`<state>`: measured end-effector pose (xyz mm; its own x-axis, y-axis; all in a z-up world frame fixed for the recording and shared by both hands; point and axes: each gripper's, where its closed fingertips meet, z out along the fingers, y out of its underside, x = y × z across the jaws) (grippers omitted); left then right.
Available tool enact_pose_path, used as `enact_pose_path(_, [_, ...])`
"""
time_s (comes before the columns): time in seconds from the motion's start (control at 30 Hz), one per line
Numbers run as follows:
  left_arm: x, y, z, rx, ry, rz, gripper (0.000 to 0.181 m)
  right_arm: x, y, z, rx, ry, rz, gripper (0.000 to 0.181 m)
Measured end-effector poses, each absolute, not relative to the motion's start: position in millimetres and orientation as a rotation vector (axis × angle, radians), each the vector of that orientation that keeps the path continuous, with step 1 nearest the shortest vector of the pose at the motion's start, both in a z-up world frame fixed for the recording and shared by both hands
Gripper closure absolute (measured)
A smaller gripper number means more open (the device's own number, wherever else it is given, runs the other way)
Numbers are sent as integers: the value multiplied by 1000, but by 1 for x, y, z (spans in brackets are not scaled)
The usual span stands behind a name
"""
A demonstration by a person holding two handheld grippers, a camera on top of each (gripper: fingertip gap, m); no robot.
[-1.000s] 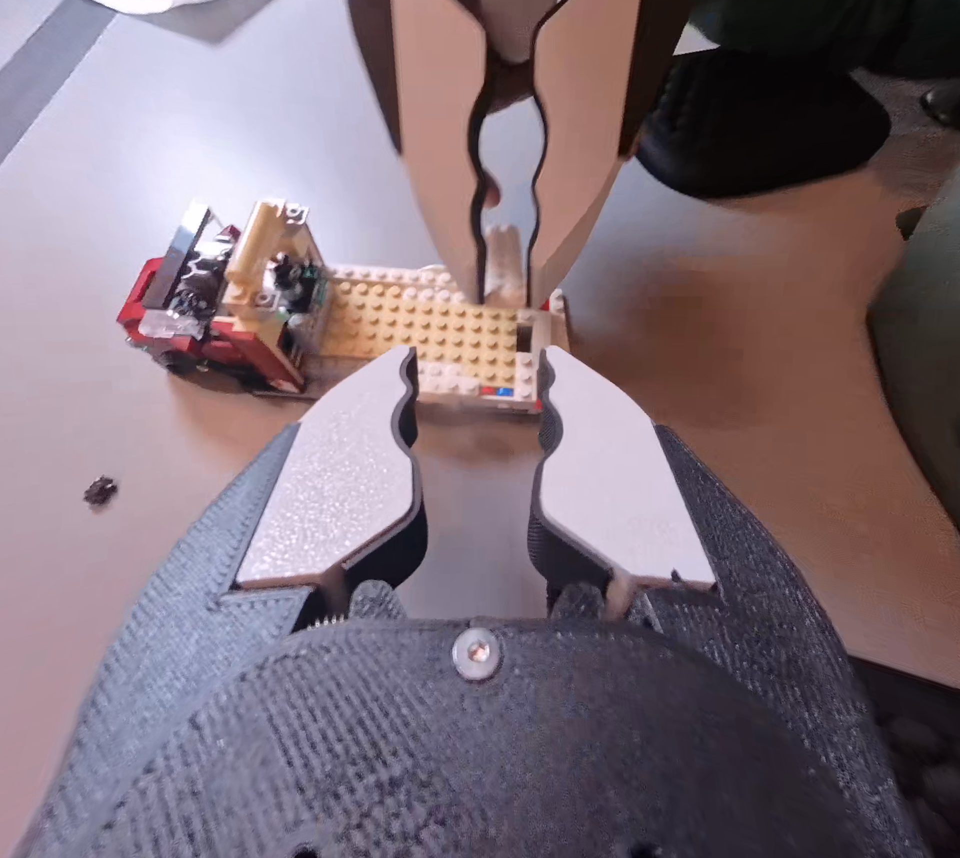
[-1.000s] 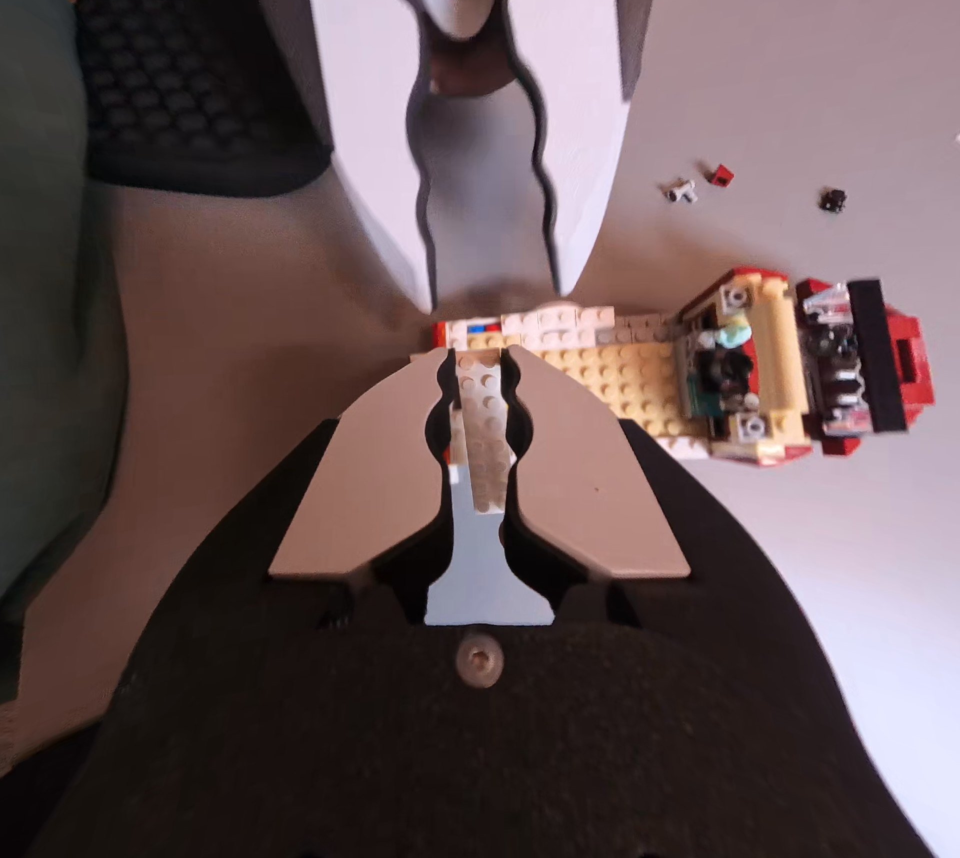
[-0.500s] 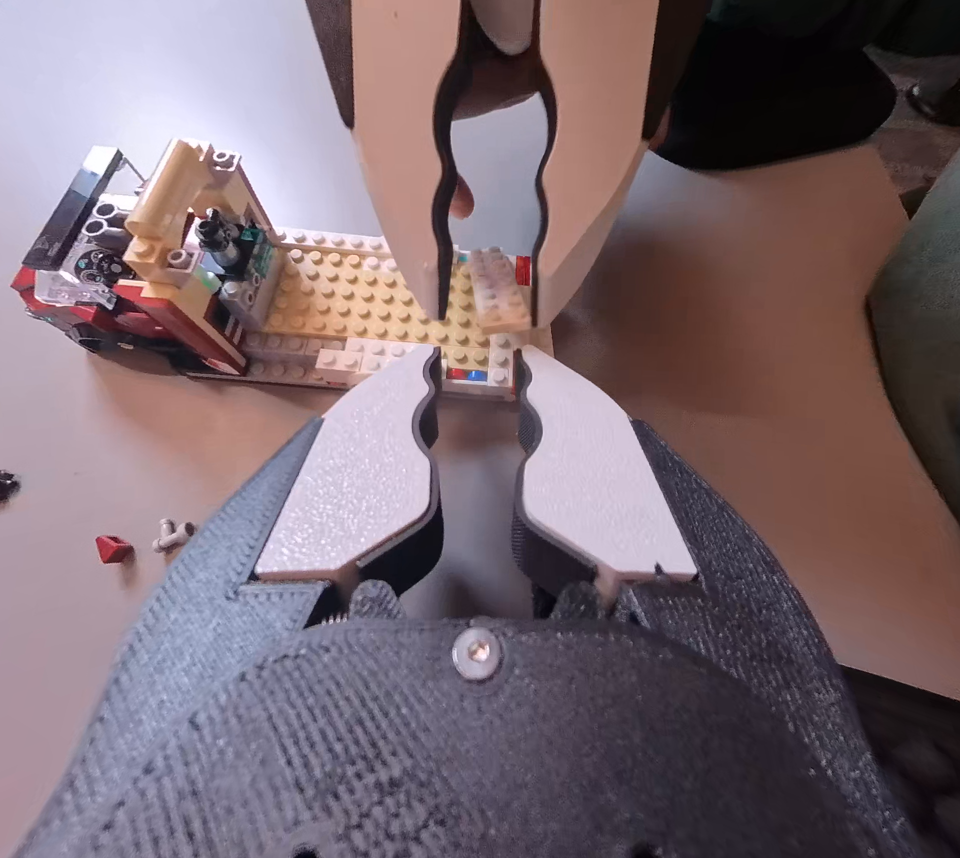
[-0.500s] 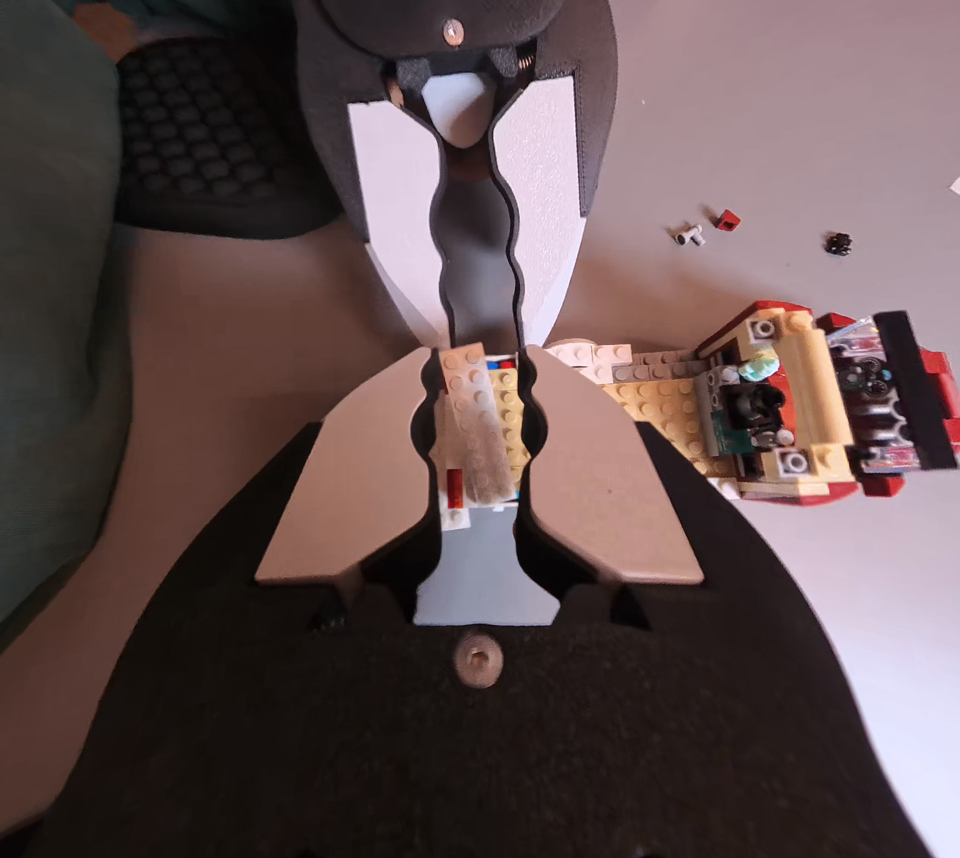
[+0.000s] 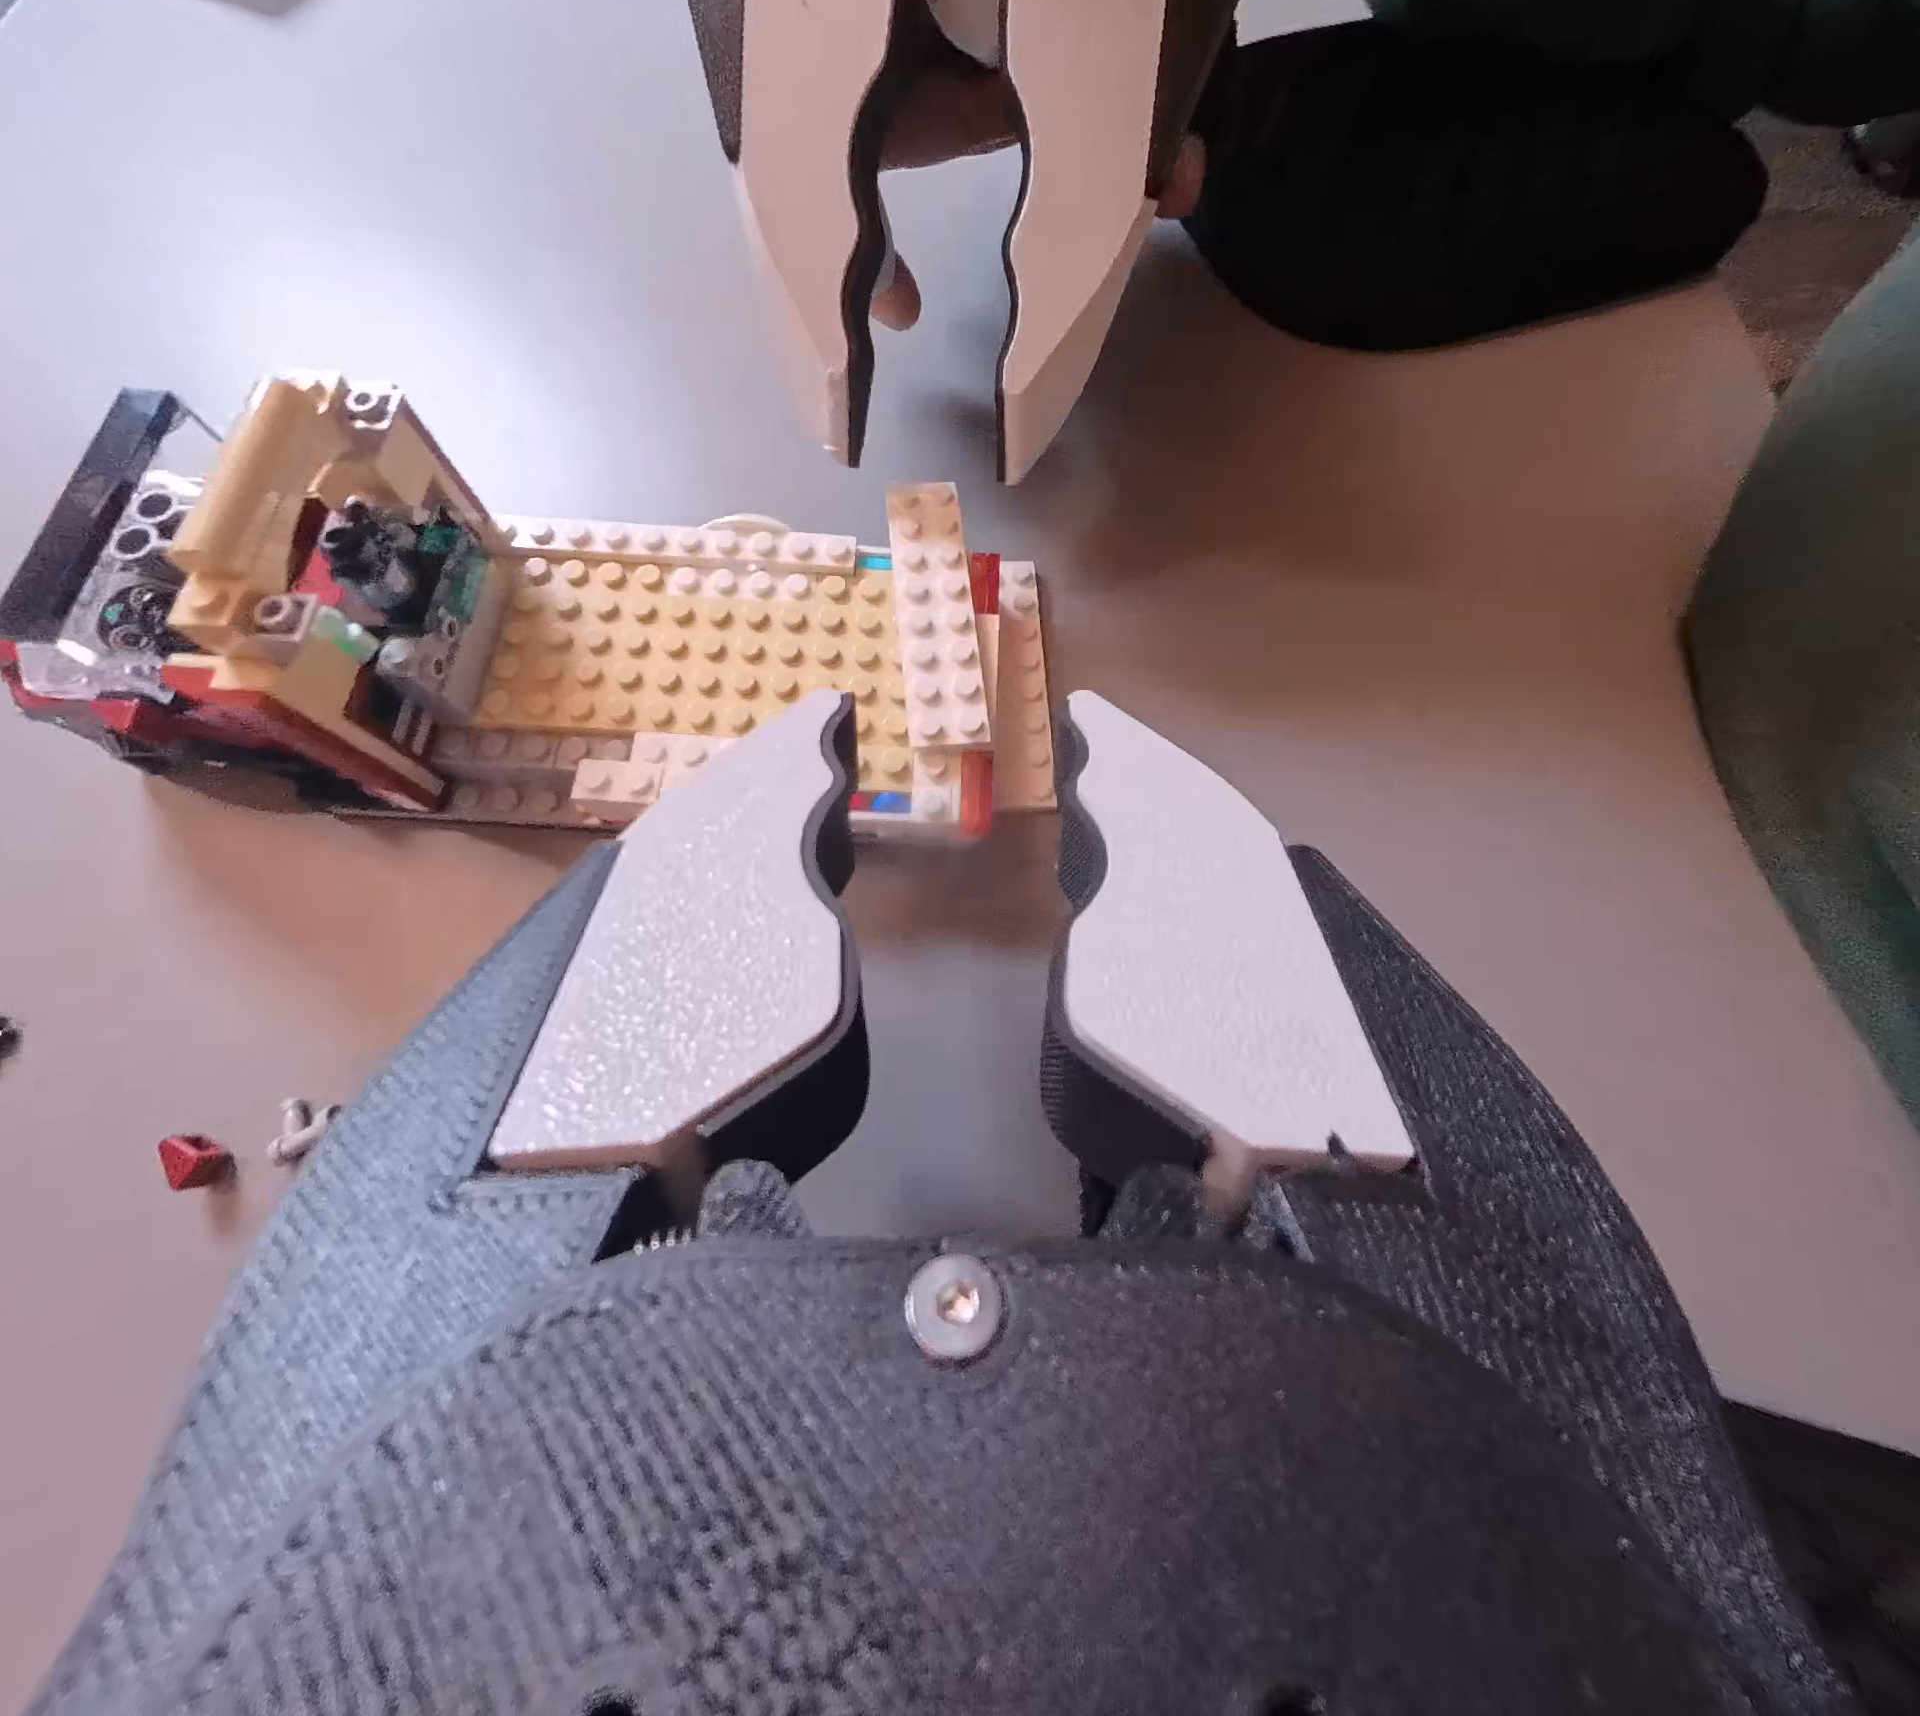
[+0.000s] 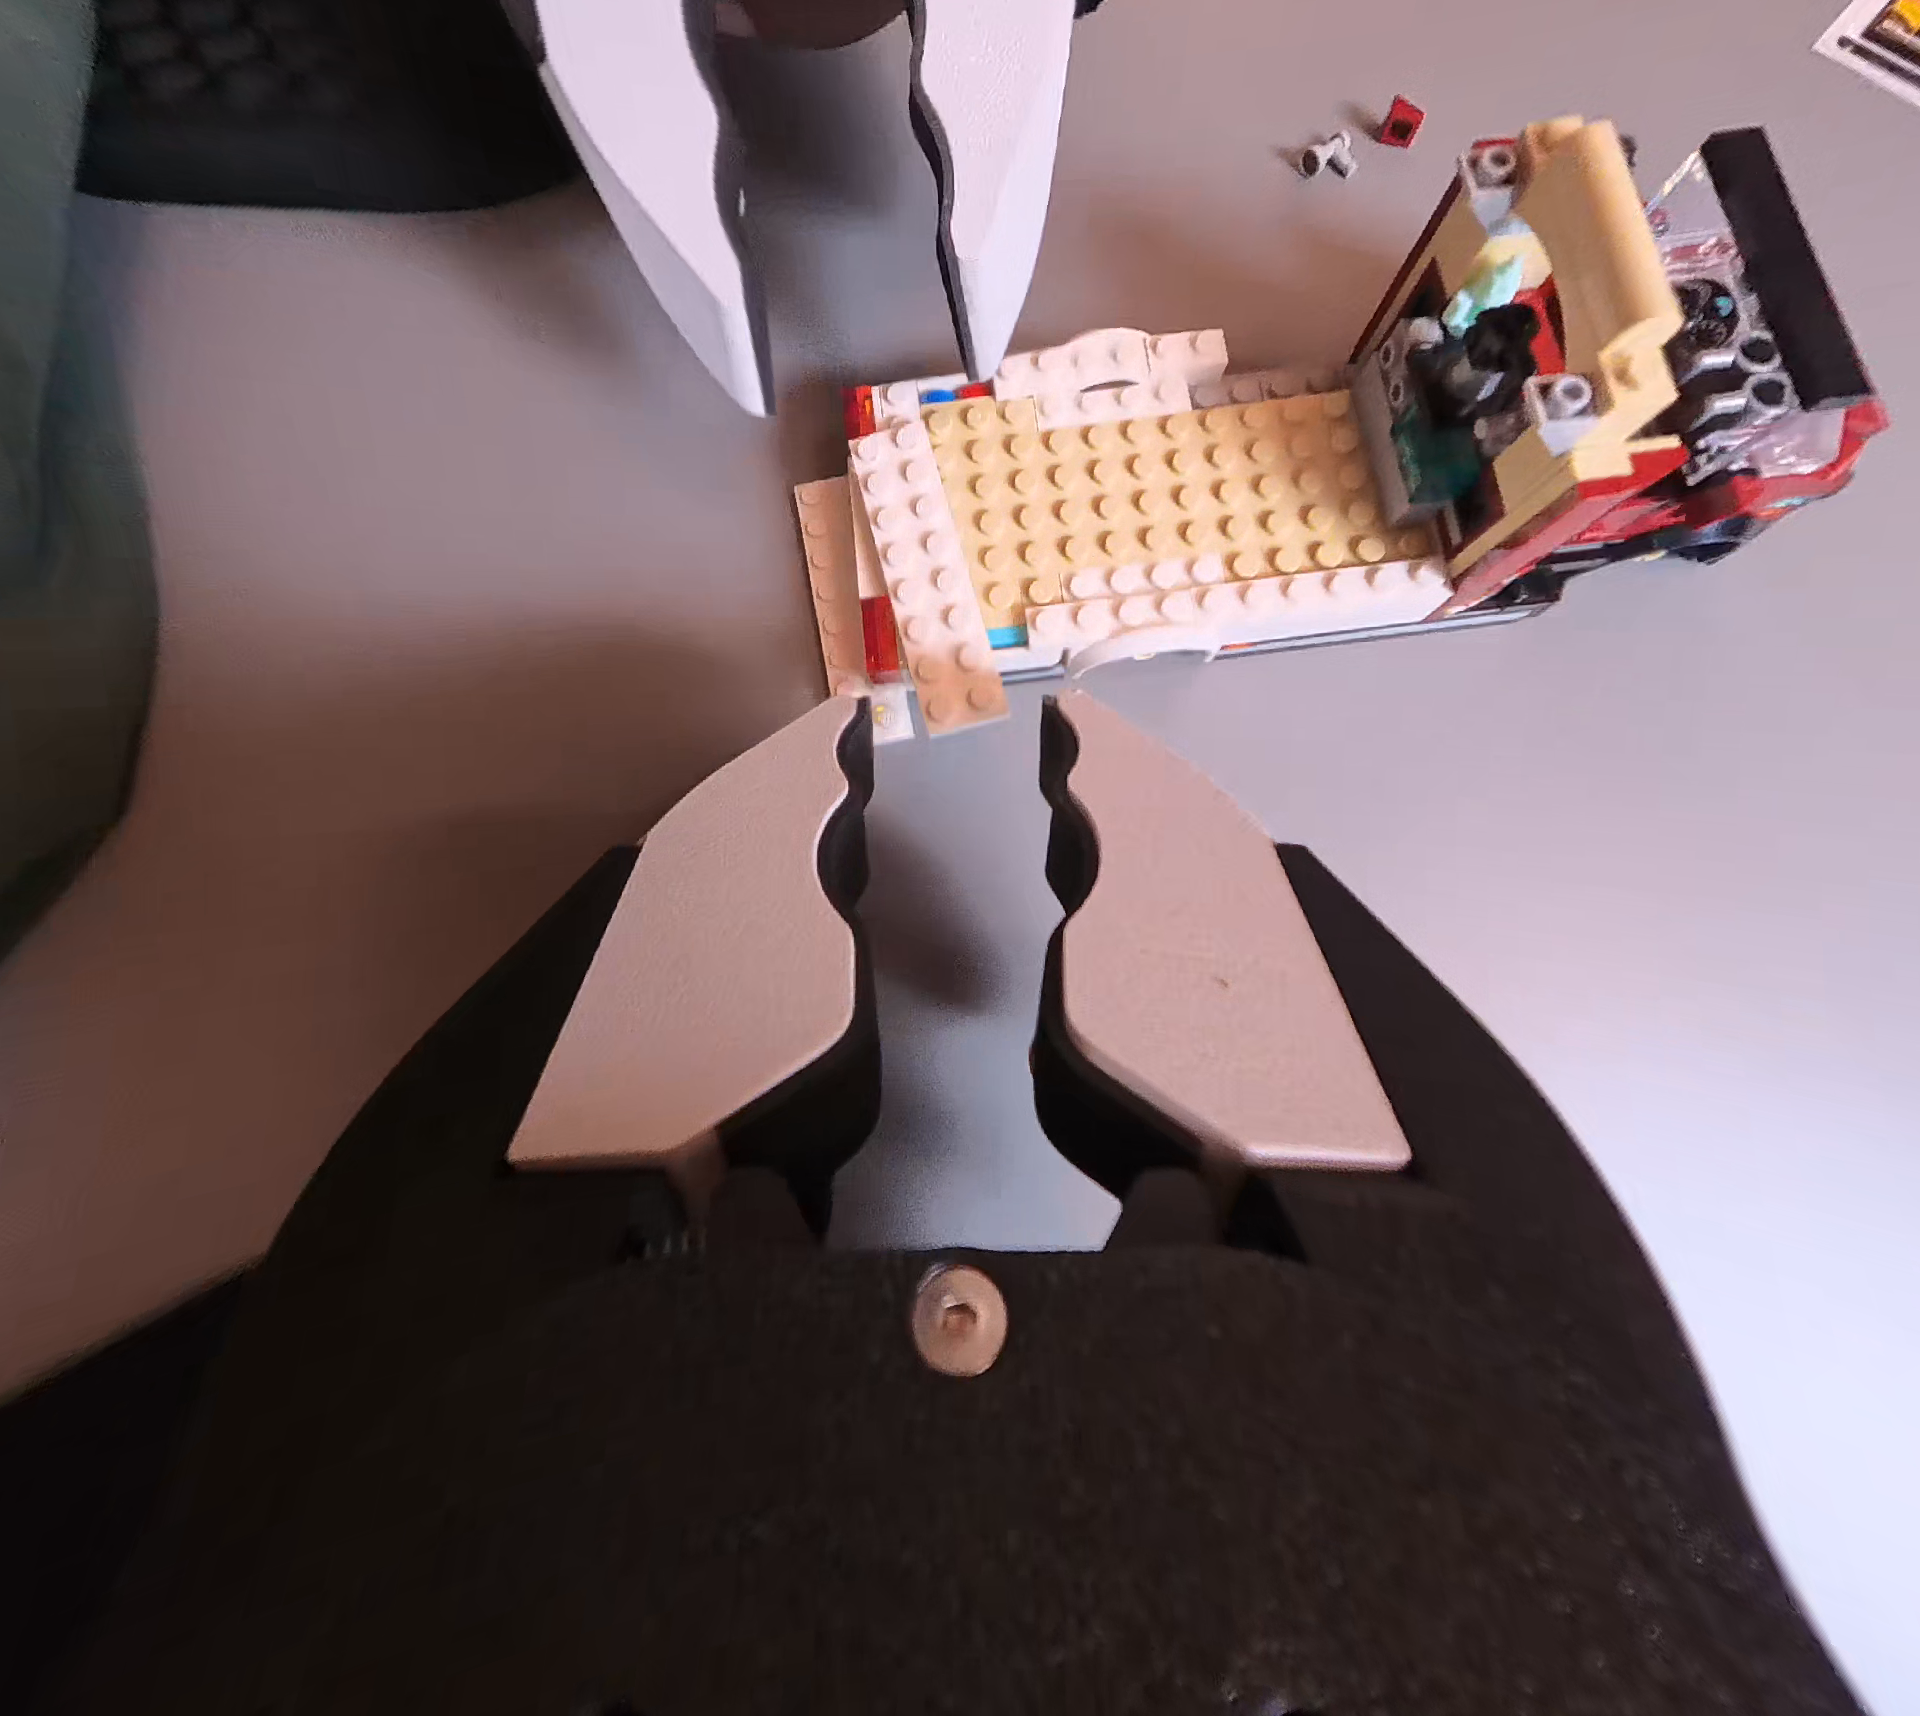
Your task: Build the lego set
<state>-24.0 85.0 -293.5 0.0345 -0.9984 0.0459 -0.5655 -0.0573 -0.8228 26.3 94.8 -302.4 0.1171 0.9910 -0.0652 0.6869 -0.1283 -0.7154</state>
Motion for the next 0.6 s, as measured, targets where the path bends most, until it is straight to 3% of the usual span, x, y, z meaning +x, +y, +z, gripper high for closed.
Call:
enact_pose_path(0.13, [-17, 90, -305, -1711, 1595, -787, 144, 30, 96, -308, -1879, -1610, 778, 155])
enact_pose_path(0.37, [-20, 88, -309, -1702, 1633, -772, 165, 24, 91, -310, -1859, -1613, 828, 162])
enact_pose_path(0.6, [-28, 92, -308, -1697, 1651, -763, 165, 16, 93, -309, -1854, -1580, 821, 165])
